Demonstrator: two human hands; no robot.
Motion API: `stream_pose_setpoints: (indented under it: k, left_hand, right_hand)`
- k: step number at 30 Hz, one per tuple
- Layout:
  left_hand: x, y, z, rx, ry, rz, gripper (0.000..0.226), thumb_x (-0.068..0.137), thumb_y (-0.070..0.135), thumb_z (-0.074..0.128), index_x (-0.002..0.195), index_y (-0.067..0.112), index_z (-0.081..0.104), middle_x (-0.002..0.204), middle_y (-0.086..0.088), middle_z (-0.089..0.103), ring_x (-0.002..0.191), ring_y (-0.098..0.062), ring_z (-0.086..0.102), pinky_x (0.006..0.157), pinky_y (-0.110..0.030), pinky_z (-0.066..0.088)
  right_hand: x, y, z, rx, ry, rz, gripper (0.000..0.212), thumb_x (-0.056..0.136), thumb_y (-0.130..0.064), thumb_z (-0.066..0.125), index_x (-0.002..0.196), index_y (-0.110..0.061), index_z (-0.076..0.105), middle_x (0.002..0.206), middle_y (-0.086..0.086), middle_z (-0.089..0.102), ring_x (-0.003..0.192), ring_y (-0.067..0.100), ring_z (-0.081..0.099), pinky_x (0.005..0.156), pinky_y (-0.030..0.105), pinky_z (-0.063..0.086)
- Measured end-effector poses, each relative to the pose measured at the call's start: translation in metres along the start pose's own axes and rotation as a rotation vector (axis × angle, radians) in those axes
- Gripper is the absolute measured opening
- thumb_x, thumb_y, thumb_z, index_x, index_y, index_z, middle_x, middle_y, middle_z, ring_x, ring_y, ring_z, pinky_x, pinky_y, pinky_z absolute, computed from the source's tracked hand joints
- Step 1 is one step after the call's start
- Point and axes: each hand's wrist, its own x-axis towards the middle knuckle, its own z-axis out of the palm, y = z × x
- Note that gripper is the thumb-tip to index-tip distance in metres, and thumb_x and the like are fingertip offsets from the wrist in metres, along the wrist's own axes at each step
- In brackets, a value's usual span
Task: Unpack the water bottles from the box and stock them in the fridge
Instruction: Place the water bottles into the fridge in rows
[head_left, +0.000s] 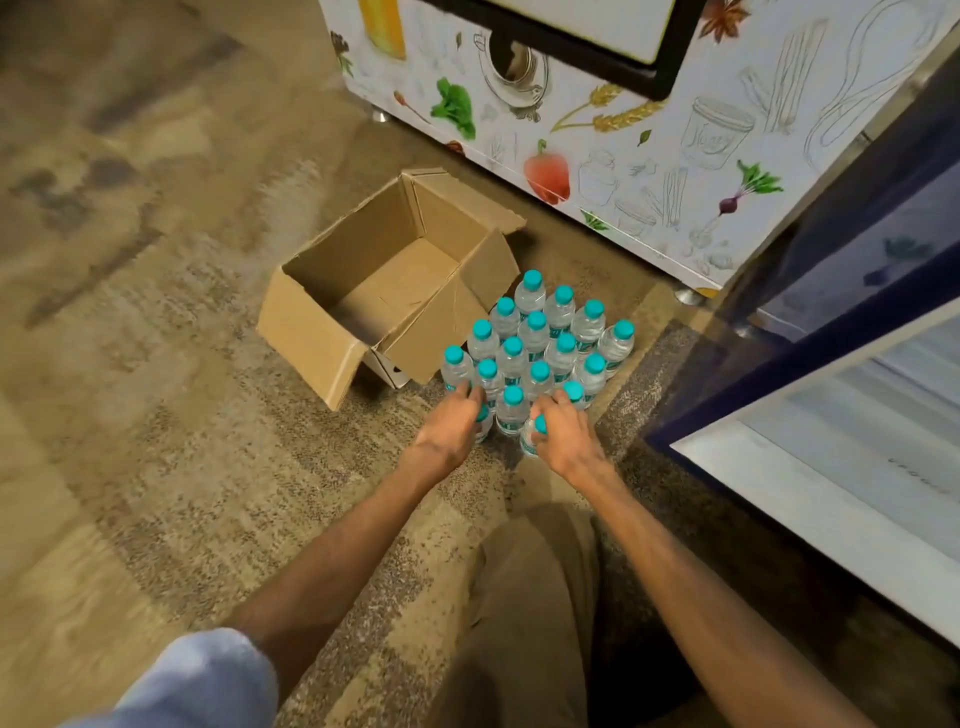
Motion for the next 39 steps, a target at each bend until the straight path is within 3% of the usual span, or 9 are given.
stream_pose_setpoints:
  k: [6,13,17,19,24,28,32,36,39]
  left_hand:
    - [-0.021,0.018,-0.002,-0.058,0.026,0.003,0.036,0.101,0.029,0.047,0.128,0.006,0.042,0.116,-0.010,0.053,0.094,-0.021,0.057,0.085,-0.037,0.054]
    - [-0.042,0.078,-0.025,-0.066,0.083,0.201,0.029,0.101,0.030,0.044,0.119,0.008,0.042,0.108,-0.010,0.052,0.090,-0.026,0.055,0.078,-0.039,0.047]
    - [-0.056,0.126,-0.053,-0.124,0.157,0.330,0.029,0.100,0.035,0.045,0.115,0.011,0.042,0.102,-0.004,0.049,0.079,-0.018,0.047,0.068,-0.031,0.037]
    - [-0.065,0.150,-0.071,-0.169,0.211,0.395,0.028,0.100,0.036,0.045,0.113,0.011,0.043,0.099,-0.003,0.049,0.079,-0.017,0.046,0.069,-0.032,0.038]
    - [-0.092,0.207,-0.116,-0.300,0.406,0.580,0.021,0.100,0.031,0.049,0.110,0.014,0.043,0.099,0.001,0.048,0.079,-0.014,0.047,0.068,-0.027,0.035]
    - [-0.115,0.258,-0.154,-0.405,0.532,0.741,0.019,0.099,0.027,0.052,0.112,0.020,0.039,0.098,0.007,0.047,0.076,-0.005,0.046,0.067,-0.016,0.035]
    - [-0.131,0.312,-0.186,-0.555,0.651,0.837,0.025,0.098,0.032,0.050,0.117,0.021,0.038,0.104,0.006,0.047,0.089,0.001,0.051,0.072,-0.009,0.042]
    - [-0.112,0.369,-0.204,-0.667,0.761,0.902,0.025,0.098,0.022,0.054,0.119,0.014,0.042,0.107,0.006,0.043,0.092,-0.003,0.051,0.076,-0.016,0.047]
    - [-0.082,0.406,-0.208,-0.711,0.779,0.931,0.023,0.098,0.015,0.054,0.118,0.007,0.045,0.106,0.008,0.041,0.090,-0.004,0.051,0.075,-0.015,0.046]
  right_hand:
    - [-0.024,0.012,-0.020,0.078,0.005,0.012,0.032,0.087,-0.008,0.066,0.116,-0.016,0.056,0.129,0.009,0.044,0.107,0.024,0.056,0.093,0.034,0.050]
    - [-0.076,0.024,-0.083,0.139,0.093,0.005,0.028,0.086,-0.014,0.068,0.112,-0.019,0.059,0.128,0.005,0.047,0.114,0.020,0.053,0.093,0.024,0.041]
    - [-0.122,0.039,-0.130,0.185,0.215,-0.017,0.024,0.084,-0.014,0.070,0.106,-0.022,0.062,0.114,0.000,0.049,0.095,0.009,0.048,0.066,0.006,0.030]
    - [-0.152,0.049,-0.156,0.191,0.308,-0.028,0.023,0.083,-0.014,0.071,0.102,-0.026,0.062,0.107,-0.002,0.049,0.093,0.010,0.048,0.064,0.013,0.030]
    - [-0.234,0.074,-0.227,0.250,0.628,-0.048,0.025,0.080,-0.008,0.073,0.096,-0.024,0.063,0.103,-0.001,0.055,0.094,0.016,0.055,0.080,0.024,0.037]
    - [-0.298,0.083,-0.282,0.295,0.938,-0.087,0.025,0.081,-0.012,0.075,0.097,-0.025,0.061,0.102,-0.003,0.056,0.090,0.011,0.056,0.079,0.024,0.043]
    - [-0.335,0.091,-0.323,0.442,1.218,-0.119,0.021,0.083,-0.019,0.072,0.098,-0.026,0.058,0.107,-0.005,0.055,0.098,0.009,0.058,0.082,0.022,0.048]
    - [-0.336,0.103,-0.350,0.606,1.379,-0.158,0.023,0.085,-0.015,0.071,0.095,-0.029,0.056,0.102,-0.017,0.051,0.099,0.018,0.060,0.080,0.018,0.052]
    - [-0.318,0.115,-0.364,0.572,1.443,-0.122,0.024,0.085,-0.013,0.072,0.096,-0.026,0.055,0.101,-0.019,0.049,0.093,0.017,0.059,0.079,0.035,0.055]
